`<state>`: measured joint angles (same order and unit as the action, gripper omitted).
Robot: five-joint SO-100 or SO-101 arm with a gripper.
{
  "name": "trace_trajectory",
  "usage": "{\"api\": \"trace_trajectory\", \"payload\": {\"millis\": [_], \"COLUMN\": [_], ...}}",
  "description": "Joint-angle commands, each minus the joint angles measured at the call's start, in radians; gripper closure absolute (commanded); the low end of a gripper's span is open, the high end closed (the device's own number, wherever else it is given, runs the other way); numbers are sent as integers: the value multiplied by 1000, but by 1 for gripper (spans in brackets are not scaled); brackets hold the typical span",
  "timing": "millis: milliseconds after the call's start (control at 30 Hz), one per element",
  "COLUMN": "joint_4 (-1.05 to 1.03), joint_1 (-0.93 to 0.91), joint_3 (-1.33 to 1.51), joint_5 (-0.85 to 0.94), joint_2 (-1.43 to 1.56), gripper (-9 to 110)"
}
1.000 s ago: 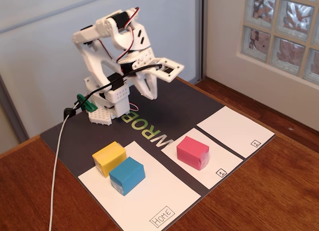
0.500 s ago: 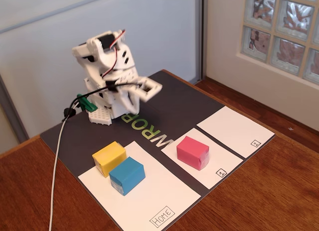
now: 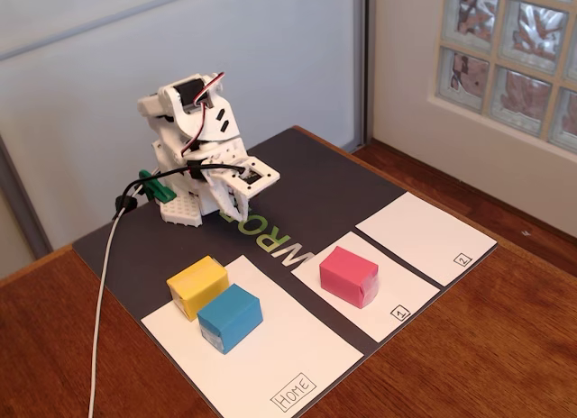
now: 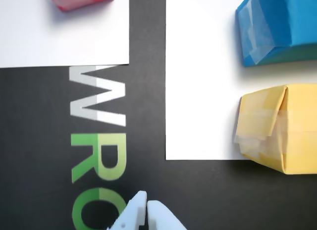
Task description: Move box red to zone 1
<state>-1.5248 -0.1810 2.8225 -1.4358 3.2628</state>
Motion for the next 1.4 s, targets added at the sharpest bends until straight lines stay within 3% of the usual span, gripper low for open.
{"api": "trace_trajectory", "payload": {"millis": [0, 600, 1367], "joint_4": [-28, 66, 66], "joint_1": [23, 110, 98], "joint_3": [31, 213, 215], "joint_5": [-18, -57, -60], "joint_2": [58, 75, 77], "gripper": [102, 102, 102]}}
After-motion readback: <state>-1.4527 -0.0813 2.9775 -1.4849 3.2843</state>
